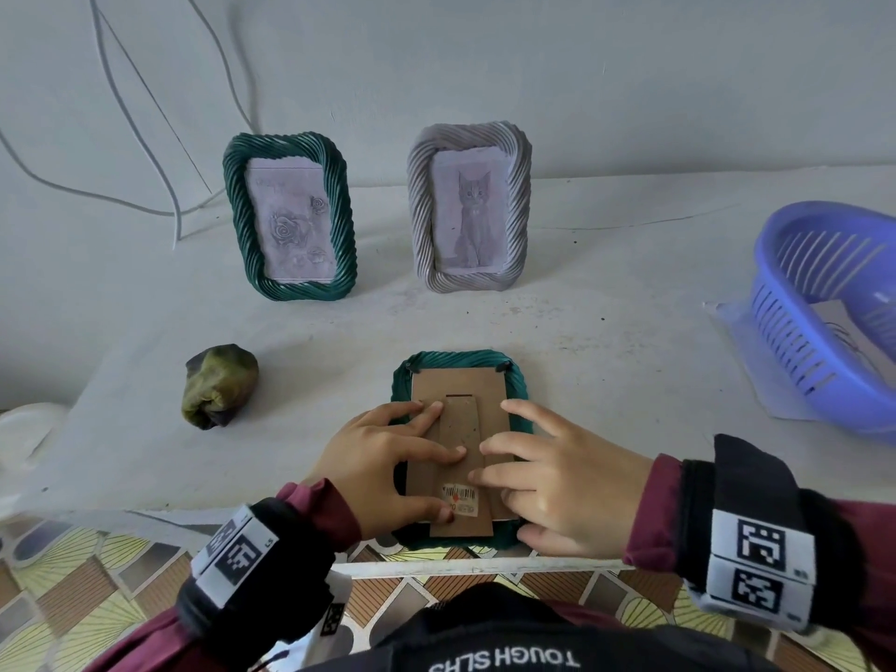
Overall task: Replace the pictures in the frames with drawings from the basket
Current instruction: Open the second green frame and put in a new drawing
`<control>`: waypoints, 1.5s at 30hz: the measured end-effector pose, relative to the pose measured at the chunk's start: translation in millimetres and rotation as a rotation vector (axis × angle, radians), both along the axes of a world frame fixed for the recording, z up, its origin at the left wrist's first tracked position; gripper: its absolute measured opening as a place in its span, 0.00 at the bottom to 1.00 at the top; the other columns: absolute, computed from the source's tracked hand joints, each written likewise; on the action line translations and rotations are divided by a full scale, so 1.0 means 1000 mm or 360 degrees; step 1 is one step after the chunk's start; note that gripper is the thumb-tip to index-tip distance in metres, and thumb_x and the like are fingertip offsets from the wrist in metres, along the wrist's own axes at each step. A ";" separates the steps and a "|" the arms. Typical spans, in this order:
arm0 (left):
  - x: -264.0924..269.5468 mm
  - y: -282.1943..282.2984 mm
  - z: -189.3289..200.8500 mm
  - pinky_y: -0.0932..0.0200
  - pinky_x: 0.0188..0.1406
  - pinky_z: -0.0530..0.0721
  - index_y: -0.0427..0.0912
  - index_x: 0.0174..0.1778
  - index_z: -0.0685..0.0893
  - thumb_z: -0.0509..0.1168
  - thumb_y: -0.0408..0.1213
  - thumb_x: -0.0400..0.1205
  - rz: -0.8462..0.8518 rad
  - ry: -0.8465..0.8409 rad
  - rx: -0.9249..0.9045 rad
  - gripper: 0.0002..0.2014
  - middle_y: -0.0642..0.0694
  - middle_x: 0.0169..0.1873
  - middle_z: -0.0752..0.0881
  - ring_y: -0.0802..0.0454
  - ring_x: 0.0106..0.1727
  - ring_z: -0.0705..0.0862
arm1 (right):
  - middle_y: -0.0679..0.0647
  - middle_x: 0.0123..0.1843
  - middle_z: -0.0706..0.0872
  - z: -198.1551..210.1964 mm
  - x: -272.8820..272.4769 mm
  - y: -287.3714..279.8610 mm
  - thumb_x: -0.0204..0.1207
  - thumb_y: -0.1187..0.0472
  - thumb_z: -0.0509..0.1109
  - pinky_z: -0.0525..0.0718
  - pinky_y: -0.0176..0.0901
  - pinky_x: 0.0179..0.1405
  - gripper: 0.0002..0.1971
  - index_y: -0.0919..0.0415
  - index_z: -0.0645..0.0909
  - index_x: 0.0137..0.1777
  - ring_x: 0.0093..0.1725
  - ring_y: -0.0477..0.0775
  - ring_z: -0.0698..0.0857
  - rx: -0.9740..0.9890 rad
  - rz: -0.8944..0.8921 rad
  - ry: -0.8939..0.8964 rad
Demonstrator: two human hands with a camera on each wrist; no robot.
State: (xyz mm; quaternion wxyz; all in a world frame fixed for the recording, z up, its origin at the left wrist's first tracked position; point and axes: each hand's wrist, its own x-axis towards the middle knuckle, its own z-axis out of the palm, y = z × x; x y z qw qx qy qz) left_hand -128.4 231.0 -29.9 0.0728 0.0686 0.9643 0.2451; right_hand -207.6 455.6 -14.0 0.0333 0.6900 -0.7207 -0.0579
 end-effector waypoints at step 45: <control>-0.007 -0.002 0.037 0.61 0.77 0.48 0.68 0.76 0.54 0.66 0.57 0.74 -0.0483 -0.0340 -0.0564 0.37 0.53 0.81 0.45 0.58 0.81 0.45 | 0.43 0.68 0.80 -0.056 0.034 0.014 0.72 0.53 0.58 0.59 0.46 0.74 0.23 0.46 0.75 0.68 0.73 0.45 0.70 -0.0810 -0.0745 -0.0852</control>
